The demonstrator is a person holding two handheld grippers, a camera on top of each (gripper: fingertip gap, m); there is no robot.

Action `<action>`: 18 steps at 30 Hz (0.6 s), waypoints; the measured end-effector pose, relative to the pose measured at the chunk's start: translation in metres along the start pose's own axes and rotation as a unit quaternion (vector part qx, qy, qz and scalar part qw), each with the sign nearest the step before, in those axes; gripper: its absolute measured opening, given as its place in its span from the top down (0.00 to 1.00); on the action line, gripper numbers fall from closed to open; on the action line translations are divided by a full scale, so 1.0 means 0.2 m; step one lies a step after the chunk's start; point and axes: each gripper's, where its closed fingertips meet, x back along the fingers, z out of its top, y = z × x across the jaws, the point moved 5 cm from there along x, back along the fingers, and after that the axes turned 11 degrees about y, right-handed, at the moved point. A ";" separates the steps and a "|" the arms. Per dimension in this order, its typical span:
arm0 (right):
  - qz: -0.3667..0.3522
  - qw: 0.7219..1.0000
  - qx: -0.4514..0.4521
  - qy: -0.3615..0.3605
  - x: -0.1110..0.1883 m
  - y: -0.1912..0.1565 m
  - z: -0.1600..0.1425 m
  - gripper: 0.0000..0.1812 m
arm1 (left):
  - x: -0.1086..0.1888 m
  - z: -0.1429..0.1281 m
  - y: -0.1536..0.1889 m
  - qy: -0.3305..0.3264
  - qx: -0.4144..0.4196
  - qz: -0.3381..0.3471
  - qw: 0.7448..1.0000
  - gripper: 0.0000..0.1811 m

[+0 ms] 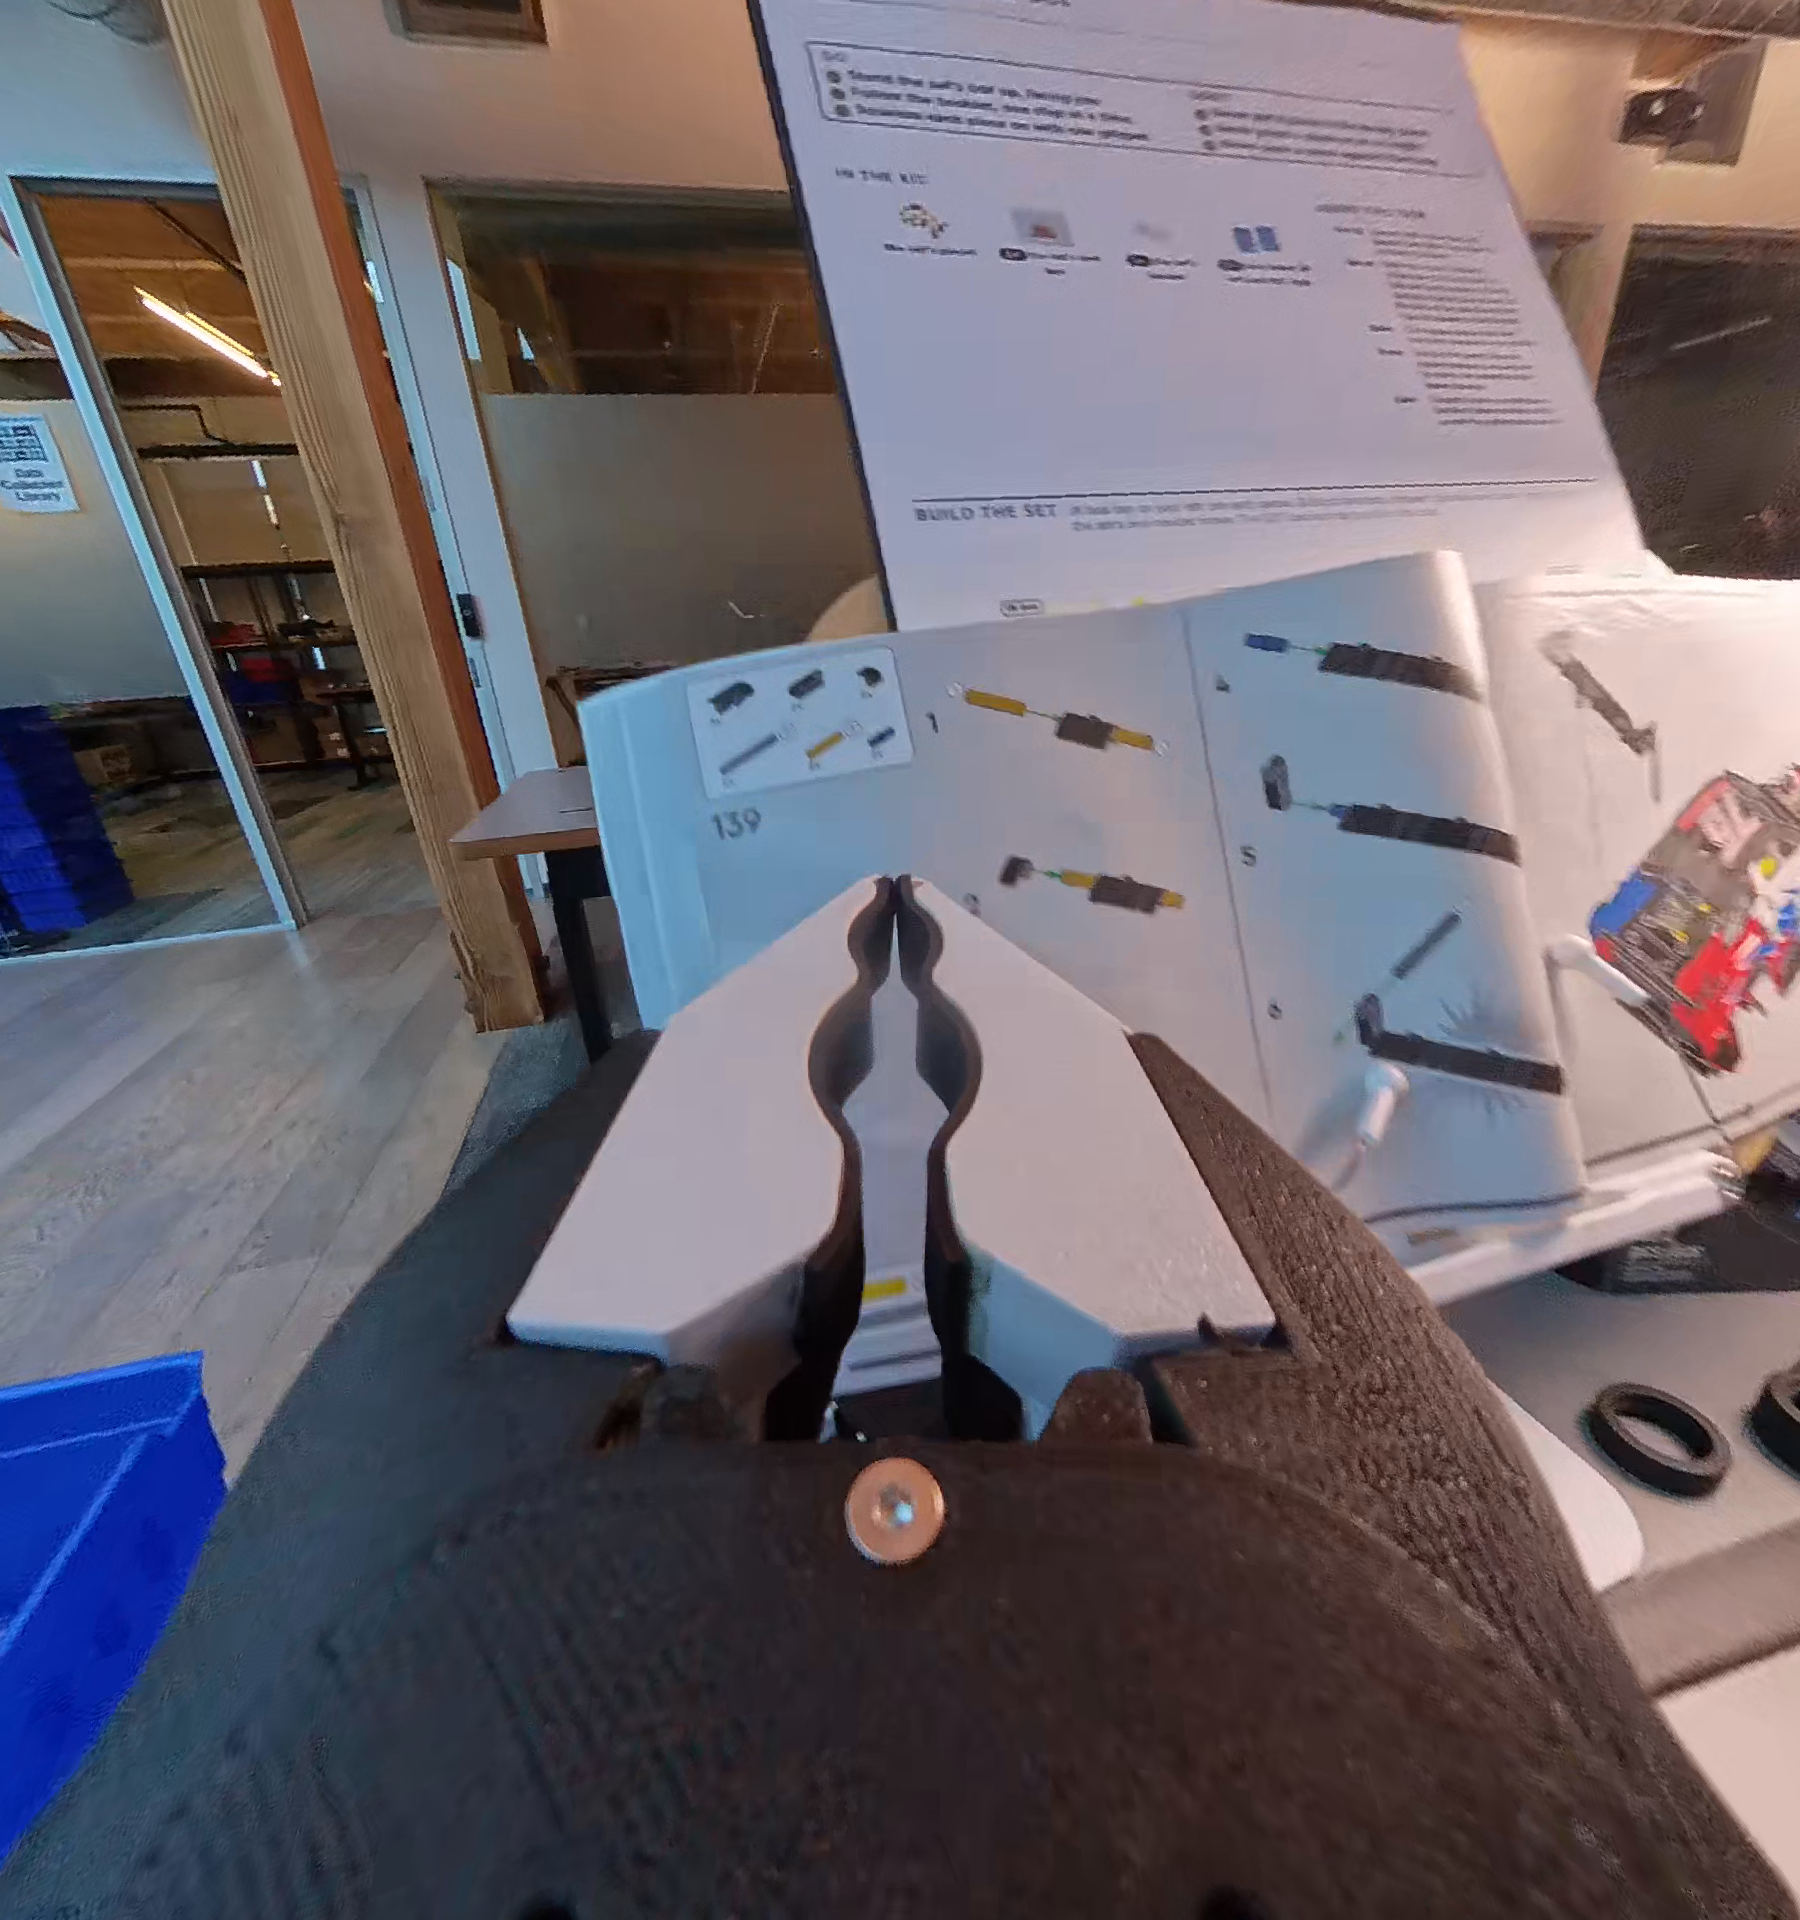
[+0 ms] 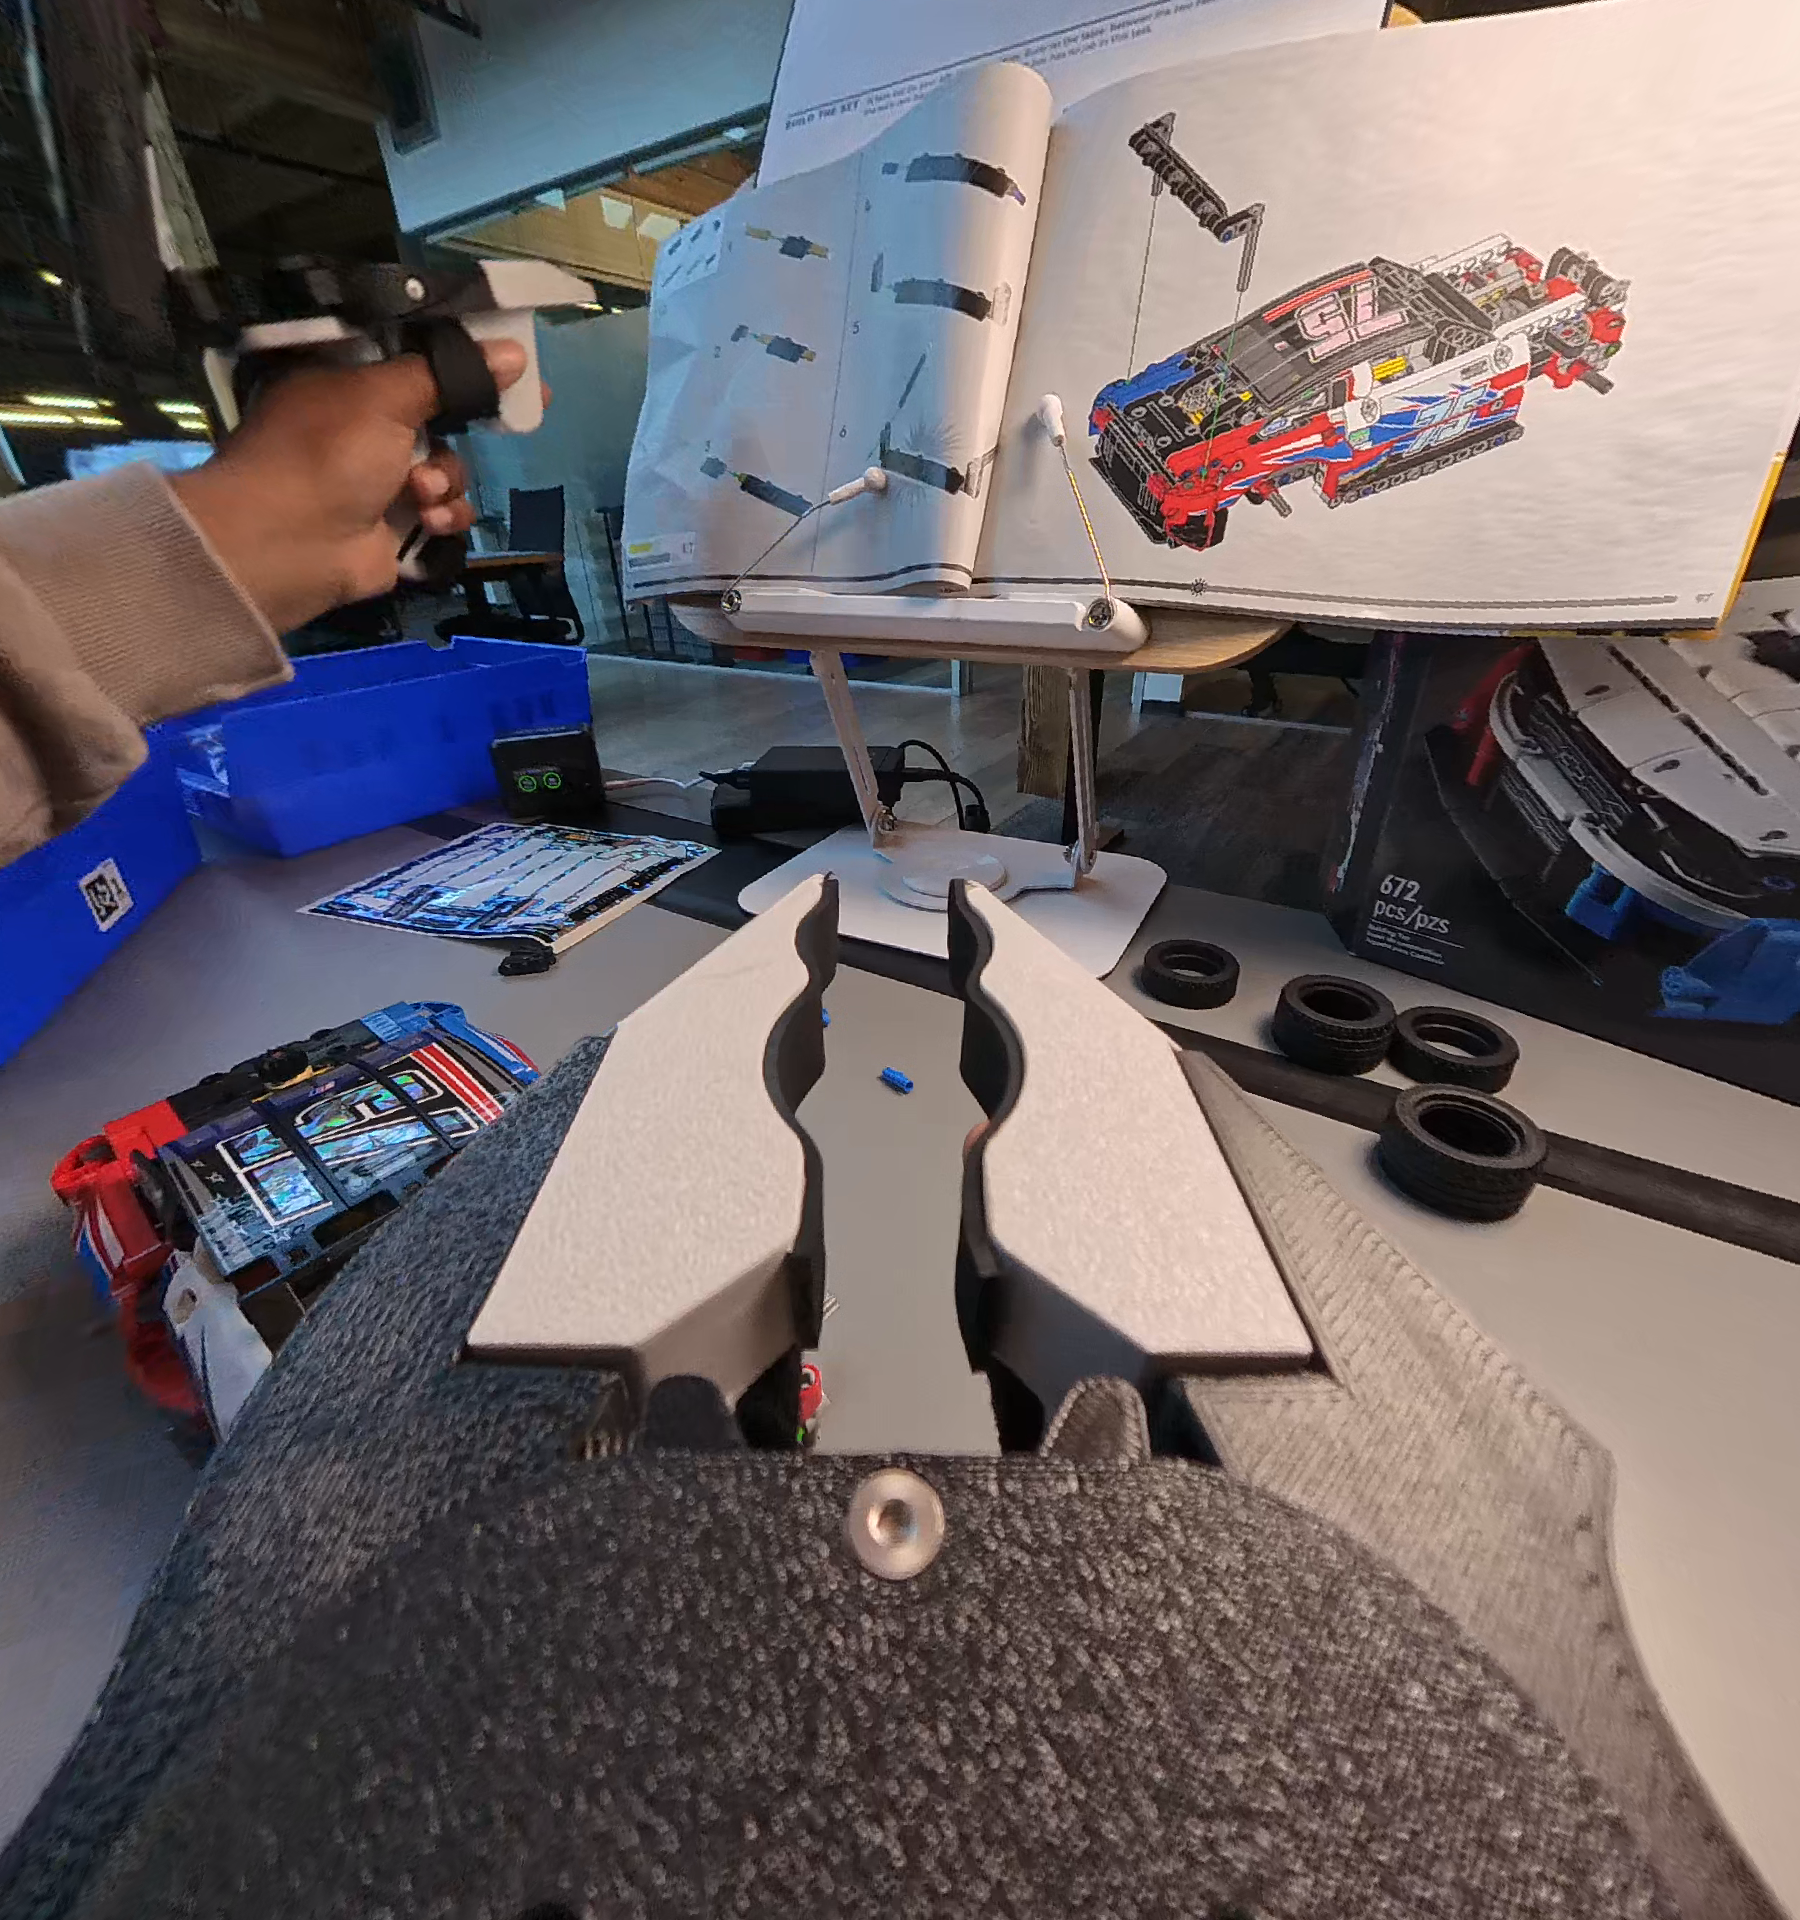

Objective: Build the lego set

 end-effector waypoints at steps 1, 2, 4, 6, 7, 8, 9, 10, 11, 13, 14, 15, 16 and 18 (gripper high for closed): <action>0.003 1.000 0.002 0.000 0.00 0.00 0.00 0.90 | -0.07 0.01 -0.04 -0.009 -0.007 0.008 1.000 1.00; 0.005 1.000 0.006 0.000 0.00 -0.01 0.00 0.90 | -0.13 0.02 -0.07 -0.017 -0.010 0.014 1.000 1.00; 0.009 1.000 0.009 -0.002 0.00 -0.01 0.00 0.90 | -0.22 0.02 -0.12 -0.023 -0.014 0.023 0.999 1.00; 0.013 1.000 0.011 -0.005 0.00 -0.02 0.00 0.90 | -0.28 0.02 -0.15 -0.032 -0.014 0.034 0.999 1.00; 0.015 1.000 0.011 -0.007 -0.01 -0.02 -0.01 0.90 | -0.31 0.01 -0.17 -0.035 -0.014 0.038 0.999 1.00; 0.017 1.000 0.012 -0.009 -0.01 -0.02 -0.01 0.90 | -0.32 0.01 -0.18 -0.038 -0.016 0.041 0.998 1.00; 0.018 1.000 0.013 -0.011 -0.01 -0.02 -0.01 0.90 | -0.33 0.00 -0.18 -0.039 -0.022 0.043 0.998 1.00; 0.019 1.000 0.012 -0.013 -0.01 -0.02 -0.02 0.90 | -0.34 0.00 -0.19 -0.040 -0.027 0.044 0.998 1.00; 0.020 1.000 0.011 -0.014 -0.01 -0.02 -0.02 0.90 | -0.35 -0.01 -0.19 -0.042 -0.030 0.044 0.998 1.00; 0.019 1.000 0.006 -0.018 -0.01 -0.02 -0.04 0.90 | -0.35 -0.02 -0.20 -0.041 -0.034 0.043 0.998 1.00; 0.019 1.000 0.004 -0.020 -0.01 -0.02 -0.04 0.90 | -0.35 -0.02 -0.21 -0.041 -0.036 0.040 0.998 1.00; 0.019 1.000 0.003 -0.023 -0.01 -0.02 -0.05 0.90 | -0.35 -0.02 -0.21 -0.039 -0.039 0.037 0.998 1.00; 0.018 1.000 0.001 -0.025 -0.01 -0.02 -0.06 0.90 | -0.35 -0.02 -0.21 -0.038 -0.041 0.034 0.998 1.00; 0.018 0.999 -0.005 -0.029 -0.02 -0.02 -0.08 0.90 | -0.35 -0.02 -0.21 -0.040 -0.045 0.027 0.998 1.00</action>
